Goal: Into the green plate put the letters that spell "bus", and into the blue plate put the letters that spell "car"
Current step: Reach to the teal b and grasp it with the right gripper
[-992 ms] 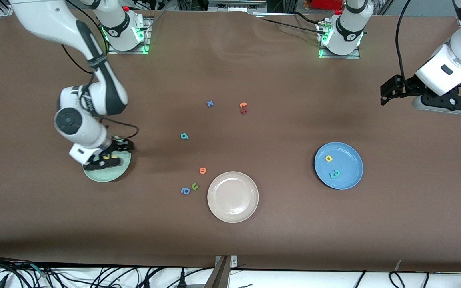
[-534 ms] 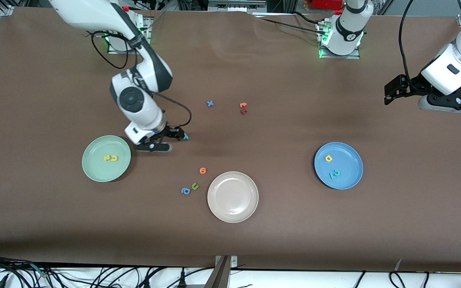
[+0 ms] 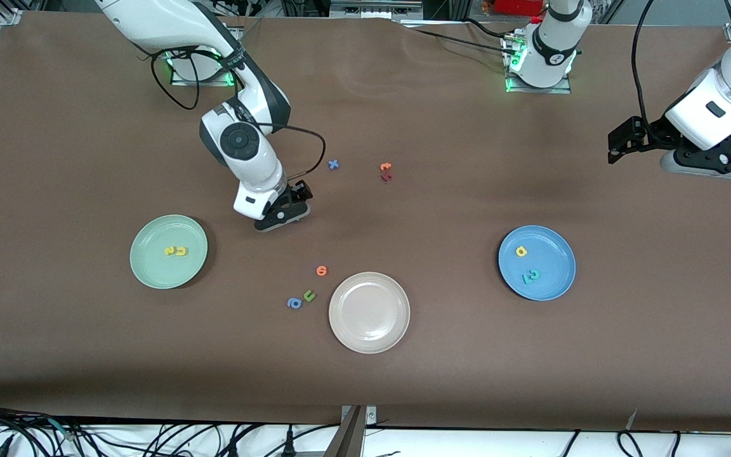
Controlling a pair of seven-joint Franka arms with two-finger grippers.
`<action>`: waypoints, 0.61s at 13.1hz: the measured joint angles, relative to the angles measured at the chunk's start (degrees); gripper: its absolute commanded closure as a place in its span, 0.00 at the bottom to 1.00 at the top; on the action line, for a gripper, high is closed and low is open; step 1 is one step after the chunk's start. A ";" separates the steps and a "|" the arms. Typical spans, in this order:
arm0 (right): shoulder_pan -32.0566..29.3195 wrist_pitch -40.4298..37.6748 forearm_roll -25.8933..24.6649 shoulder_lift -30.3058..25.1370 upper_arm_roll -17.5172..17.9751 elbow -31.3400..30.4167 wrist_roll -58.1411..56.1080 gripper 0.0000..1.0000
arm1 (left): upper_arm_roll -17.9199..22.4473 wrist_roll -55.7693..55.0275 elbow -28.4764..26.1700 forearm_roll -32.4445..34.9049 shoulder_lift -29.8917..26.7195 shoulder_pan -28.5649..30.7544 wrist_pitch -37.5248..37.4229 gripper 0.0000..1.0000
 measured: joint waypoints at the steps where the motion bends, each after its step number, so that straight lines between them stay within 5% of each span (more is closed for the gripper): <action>1: -0.05 3.85 -2.47 0.73 -0.04 -1.37 -1.26 0.00 | -0.14 0.00 0.07 0.00 0.00 -0.04 -0.16 0.00; 5: -0.17 11.88 -7.35 3.15 -0.64 -4.96 -2.18 0.02 | -0.17 0.00 0.08 0.00 0.00 0.05 -0.73 0.00; 8: -0.30 13.18 -7.40 3.23 -0.69 -5.84 -2.72 0.19 | -0.16 0.00 0.08 0.00 0.01 0.06 -0.76 0.00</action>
